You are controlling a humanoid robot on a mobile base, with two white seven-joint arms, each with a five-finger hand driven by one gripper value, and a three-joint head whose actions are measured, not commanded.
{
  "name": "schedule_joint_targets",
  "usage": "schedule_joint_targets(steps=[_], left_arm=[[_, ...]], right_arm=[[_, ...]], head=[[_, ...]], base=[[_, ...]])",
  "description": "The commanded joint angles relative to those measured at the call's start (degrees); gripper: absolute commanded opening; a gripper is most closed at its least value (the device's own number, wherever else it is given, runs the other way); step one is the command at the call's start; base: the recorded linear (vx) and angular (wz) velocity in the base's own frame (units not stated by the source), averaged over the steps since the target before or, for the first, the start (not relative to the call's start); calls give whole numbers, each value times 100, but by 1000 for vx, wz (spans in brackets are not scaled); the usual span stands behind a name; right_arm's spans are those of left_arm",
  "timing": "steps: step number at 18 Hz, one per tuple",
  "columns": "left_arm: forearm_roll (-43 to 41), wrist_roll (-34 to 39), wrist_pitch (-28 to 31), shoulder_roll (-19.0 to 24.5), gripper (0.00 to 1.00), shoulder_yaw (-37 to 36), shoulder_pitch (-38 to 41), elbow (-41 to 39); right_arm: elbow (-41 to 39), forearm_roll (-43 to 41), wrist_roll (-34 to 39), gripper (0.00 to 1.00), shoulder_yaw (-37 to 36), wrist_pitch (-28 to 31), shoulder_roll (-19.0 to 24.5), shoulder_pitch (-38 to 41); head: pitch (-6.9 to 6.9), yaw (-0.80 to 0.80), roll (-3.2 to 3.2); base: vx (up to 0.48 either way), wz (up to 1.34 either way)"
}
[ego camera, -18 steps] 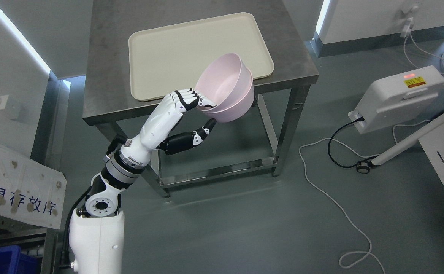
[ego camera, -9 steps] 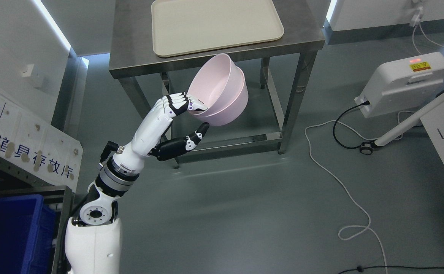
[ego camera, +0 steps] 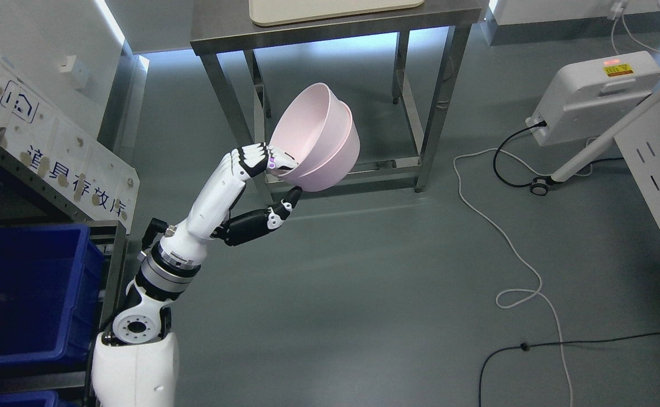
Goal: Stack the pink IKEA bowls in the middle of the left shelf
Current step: 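Hold the stacked bowls in the left hand while turning toward the blue bins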
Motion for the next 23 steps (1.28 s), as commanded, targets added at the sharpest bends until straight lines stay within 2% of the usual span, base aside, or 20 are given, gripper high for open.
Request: schedule_joint_targets(steps=[1, 15, 23], left_arm=[[90, -4, 0, 100, 14, 124, 35, -77], [125, 4, 0, 100, 15, 71, -18, -77], [125, 4, 0, 100, 16, 71, -27, -77]], right_arm=[[0, 0, -3, 100, 0, -3, -100, -1], [0, 0, -3, 100, 0, -3, -100, -1], [0, 0, -3, 100, 0, -3, -100, -1]], head=[[0, 0, 0], [0, 0, 0], [0, 0, 0]], base=[[-287, 2], [-334, 9], [-284, 484]])
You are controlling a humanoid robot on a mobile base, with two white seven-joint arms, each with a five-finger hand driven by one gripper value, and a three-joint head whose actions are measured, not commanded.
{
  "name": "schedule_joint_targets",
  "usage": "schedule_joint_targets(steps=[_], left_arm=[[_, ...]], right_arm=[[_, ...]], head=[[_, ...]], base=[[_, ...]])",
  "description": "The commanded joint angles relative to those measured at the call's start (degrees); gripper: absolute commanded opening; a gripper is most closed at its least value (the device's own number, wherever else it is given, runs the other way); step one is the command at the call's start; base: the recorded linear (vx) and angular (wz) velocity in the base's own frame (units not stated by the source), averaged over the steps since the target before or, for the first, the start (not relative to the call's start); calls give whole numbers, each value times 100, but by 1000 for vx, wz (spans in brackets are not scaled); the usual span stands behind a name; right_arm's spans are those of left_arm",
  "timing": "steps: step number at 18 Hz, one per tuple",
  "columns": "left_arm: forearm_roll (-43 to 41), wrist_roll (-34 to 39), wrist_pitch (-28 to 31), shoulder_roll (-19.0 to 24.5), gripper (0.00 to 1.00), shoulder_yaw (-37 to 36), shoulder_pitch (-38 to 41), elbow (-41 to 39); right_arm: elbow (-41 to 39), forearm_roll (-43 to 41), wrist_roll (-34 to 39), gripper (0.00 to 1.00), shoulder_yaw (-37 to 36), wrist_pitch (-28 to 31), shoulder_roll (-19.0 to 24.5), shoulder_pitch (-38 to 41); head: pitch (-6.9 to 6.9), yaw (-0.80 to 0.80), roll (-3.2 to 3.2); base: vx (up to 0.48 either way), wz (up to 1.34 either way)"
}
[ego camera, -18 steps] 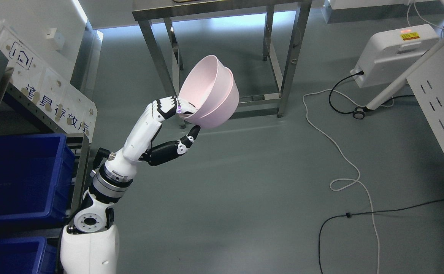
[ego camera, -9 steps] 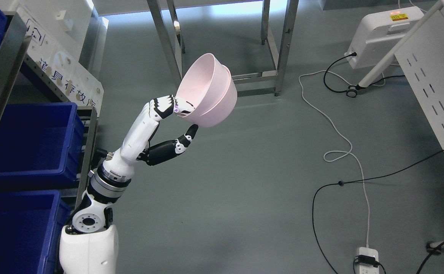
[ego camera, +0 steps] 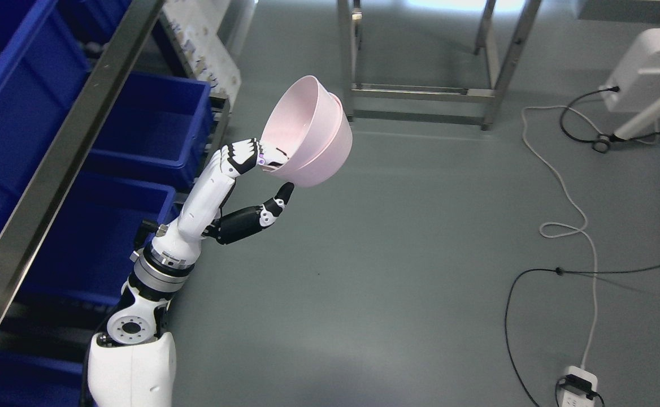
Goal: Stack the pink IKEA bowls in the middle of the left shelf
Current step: 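Hold the stacked bowls in the left hand while turning toward the blue bins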
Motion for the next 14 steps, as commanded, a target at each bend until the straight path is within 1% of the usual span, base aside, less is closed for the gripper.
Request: schedule_joint_targets(steps=[1, 7, 12, 14], left_arm=[[11, 4, 0, 100, 16, -2, -11, -17], [2, 4, 0, 100, 15, -2, -168, -53], [-7, 4, 8, 100, 14, -11, -1116, -79], [-33, 4, 367, 100, 14, -11, -1485, -88]], right_arm=[[0, 1, 0, 100, 0, -30, -100, 0], [0, 1, 0, 100, 0, -30, -100, 0], [0, 1, 0, 100, 0, -30, -100, 0], [0, 1, 0, 100, 0, -30, -100, 0]], head=[[0, 0, 0], [0, 0, 0], [0, 0, 0], [0, 0, 0]], base=[[-191, 727], [-112, 813], [-26, 778], [1, 800]])
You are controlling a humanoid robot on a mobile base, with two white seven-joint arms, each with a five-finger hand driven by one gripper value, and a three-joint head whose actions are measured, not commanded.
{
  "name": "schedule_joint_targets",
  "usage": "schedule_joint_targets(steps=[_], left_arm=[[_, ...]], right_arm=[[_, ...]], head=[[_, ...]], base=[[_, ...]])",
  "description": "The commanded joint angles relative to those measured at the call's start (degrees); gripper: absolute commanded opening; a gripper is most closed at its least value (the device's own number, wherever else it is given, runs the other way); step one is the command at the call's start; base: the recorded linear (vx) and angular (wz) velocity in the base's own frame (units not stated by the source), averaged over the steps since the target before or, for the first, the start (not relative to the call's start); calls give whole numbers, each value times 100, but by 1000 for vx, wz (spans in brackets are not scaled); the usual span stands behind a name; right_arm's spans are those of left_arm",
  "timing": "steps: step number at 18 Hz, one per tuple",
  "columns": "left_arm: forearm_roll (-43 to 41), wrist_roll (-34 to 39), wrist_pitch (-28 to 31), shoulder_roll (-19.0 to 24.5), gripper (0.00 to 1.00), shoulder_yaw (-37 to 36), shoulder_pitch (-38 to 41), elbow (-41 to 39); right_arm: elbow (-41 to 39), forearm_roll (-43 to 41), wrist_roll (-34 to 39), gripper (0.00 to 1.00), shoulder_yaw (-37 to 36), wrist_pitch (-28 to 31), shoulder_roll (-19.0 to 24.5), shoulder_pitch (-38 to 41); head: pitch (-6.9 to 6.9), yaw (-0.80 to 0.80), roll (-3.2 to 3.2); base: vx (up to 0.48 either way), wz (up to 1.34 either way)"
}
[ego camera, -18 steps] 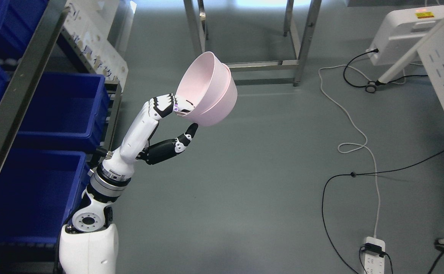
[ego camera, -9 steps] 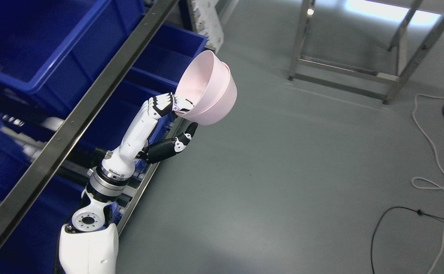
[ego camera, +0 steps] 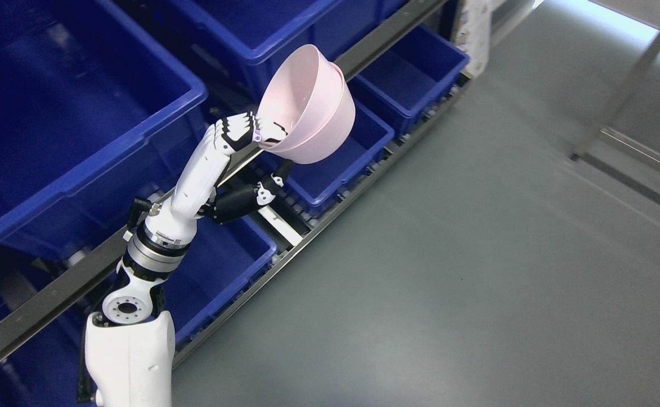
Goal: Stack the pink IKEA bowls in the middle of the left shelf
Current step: 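Hold the stacked bowls in the left hand while turning toward the blue bins, then lower the stacked bowls into the upper blue bin and release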
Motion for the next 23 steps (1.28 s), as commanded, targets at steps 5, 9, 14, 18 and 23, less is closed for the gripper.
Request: schedule_joint_targets(steps=[5, 9, 14, 18, 23], left_arm=[[-462, -252, 1512, 483, 14, -191, -1865, -25], [-1217, -646, 2030, 623, 15, -315, -1865, 28], [-1632, -832, 2576, 738, 15, -648, -2303, 265], [-1641, -1376, 3147, 747, 15, -1104, -2427, 518], [-1948, -1438, 3192, 765, 16, -1756, -3121, 1906]], right_arm=[[0, 1, 0, 100, 0, 0, -100, -1], [0, 1, 0, 100, 0, 0, -100, -1], [0, 1, 0, 100, 0, 0, -100, -1], [0, 1, 0, 100, 0, 0, -100, -1], [0, 1, 0, 100, 0, 0, -100, -1]], head=[[0, 0, 0], [0, 0, 0], [0, 0, 0], [0, 0, 0], [0, 0, 0]], base=[[35, 872], [59, 705], [47, 311], [17, 106], [18, 90]])
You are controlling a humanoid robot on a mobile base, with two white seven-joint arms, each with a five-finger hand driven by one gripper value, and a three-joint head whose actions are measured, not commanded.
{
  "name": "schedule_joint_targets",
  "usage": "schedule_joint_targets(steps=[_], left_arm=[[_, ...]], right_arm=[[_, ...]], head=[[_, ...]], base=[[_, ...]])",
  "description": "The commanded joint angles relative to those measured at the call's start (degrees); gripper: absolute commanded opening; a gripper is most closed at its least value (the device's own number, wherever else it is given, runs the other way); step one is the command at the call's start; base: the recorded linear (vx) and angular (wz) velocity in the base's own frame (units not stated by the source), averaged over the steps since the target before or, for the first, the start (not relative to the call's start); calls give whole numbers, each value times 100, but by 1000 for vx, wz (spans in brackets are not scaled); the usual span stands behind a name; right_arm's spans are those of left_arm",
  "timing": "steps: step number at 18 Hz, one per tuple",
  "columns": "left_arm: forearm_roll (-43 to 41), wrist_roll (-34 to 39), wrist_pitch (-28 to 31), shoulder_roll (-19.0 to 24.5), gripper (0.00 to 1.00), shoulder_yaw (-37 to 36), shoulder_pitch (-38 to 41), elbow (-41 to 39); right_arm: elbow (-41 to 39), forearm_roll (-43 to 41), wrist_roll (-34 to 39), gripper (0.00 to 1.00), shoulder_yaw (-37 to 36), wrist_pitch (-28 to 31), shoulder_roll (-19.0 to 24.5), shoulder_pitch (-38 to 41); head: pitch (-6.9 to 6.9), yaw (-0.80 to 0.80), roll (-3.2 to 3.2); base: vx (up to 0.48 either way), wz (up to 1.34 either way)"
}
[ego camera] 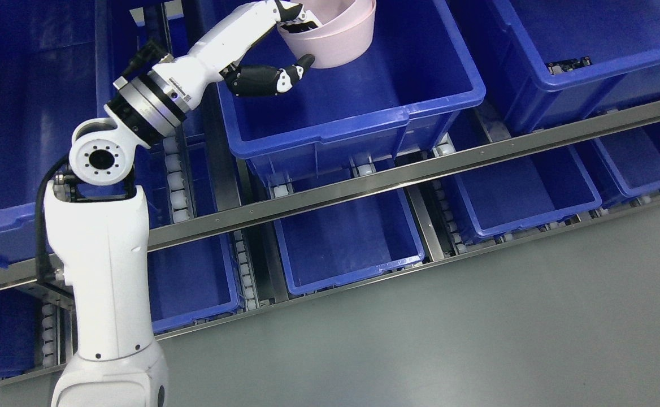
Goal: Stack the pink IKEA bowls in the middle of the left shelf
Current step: 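Lower the stacked bowls into the upper blue bin and release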
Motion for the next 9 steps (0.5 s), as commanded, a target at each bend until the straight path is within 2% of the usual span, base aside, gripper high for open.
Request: schedule_joint_targets(steps=[1, 9], left_arm=[[-363, -113, 62, 142, 16, -973, -564, 1605], [-565, 89, 44, -113, 18, -1009, -670, 1967]], right_arm=[[0, 0, -2, 100, 0, -1, -100, 0], [0, 0, -2, 100, 0, -1, -100, 0]], head=[[0, 0, 0], [0, 0, 0]], base=[[13, 123], [9, 29]])
